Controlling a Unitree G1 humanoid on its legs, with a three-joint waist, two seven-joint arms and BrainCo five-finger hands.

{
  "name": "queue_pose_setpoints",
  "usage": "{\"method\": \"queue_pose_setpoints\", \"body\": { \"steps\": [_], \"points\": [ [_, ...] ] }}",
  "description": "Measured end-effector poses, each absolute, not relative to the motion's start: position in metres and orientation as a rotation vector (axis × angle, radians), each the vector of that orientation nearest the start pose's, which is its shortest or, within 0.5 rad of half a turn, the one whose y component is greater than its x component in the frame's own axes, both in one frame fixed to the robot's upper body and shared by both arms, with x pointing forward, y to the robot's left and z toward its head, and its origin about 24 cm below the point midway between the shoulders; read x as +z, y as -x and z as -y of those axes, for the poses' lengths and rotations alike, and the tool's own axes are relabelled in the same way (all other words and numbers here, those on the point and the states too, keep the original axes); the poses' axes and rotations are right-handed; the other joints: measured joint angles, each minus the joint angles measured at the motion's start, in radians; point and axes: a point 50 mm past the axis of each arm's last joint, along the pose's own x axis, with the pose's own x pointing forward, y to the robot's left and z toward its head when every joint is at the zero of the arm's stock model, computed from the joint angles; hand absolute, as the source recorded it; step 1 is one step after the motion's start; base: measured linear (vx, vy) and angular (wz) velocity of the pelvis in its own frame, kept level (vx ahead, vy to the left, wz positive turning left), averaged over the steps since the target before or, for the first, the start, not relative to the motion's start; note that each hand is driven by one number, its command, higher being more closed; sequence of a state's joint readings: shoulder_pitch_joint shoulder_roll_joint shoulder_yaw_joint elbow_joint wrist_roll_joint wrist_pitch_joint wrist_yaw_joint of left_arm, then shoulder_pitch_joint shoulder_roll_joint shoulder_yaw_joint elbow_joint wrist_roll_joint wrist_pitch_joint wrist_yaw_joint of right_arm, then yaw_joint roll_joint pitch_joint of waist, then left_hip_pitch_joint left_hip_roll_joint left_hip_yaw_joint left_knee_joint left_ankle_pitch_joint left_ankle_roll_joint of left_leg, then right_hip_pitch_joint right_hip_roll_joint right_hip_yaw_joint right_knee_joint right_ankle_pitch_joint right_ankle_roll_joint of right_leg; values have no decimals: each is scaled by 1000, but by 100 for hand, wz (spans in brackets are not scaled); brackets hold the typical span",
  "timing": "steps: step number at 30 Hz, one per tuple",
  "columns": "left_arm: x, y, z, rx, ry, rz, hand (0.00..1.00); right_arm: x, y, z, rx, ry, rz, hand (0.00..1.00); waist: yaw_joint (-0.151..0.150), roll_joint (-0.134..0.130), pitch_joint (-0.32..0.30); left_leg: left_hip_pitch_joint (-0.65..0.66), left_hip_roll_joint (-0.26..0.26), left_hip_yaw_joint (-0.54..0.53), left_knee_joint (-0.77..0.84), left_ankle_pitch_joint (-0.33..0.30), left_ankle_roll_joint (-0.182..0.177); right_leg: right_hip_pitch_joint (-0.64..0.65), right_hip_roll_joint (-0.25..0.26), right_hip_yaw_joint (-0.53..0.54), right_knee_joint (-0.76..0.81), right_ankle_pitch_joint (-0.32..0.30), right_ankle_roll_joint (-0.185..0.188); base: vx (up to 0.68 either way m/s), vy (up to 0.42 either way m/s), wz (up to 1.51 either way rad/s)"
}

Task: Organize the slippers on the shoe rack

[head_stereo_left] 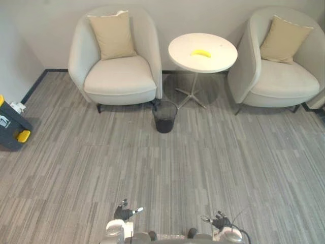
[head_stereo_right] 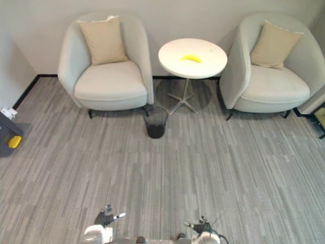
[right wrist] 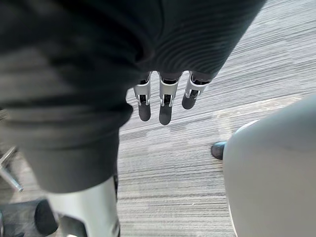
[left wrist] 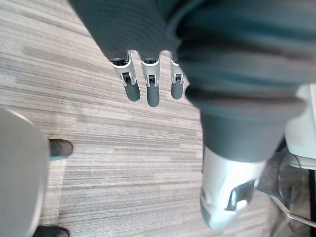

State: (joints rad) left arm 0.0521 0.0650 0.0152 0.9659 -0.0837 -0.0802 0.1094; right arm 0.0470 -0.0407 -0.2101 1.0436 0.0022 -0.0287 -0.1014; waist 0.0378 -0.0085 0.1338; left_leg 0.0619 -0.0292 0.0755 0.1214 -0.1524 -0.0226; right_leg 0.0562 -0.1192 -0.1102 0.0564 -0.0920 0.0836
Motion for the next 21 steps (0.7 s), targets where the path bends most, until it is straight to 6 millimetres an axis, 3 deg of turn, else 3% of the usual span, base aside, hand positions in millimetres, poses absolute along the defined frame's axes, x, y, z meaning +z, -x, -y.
{"method": "queue_pose_setpoints", "body": {
  "steps": [12, 21],
  "points": [
    [-152, -120, -185, 212, -23, -971, 0, -159, -103, 200, -345, -29, -1072, 0, 0, 8, -6, 23, 21, -6, -37, 17, 6, 61, 36, -10, -134, 89, -24, -61, -32, -1],
    [-155, -113, -185, 211, -23, -997, 0, -160, -100, 199, -328, -15, -1080, 0, 0, 9, -23, 49, 22, -6, -85, 48, 8, 66, 37, -8, -148, 108, -24, -60, -23, -1]
  ]
}}
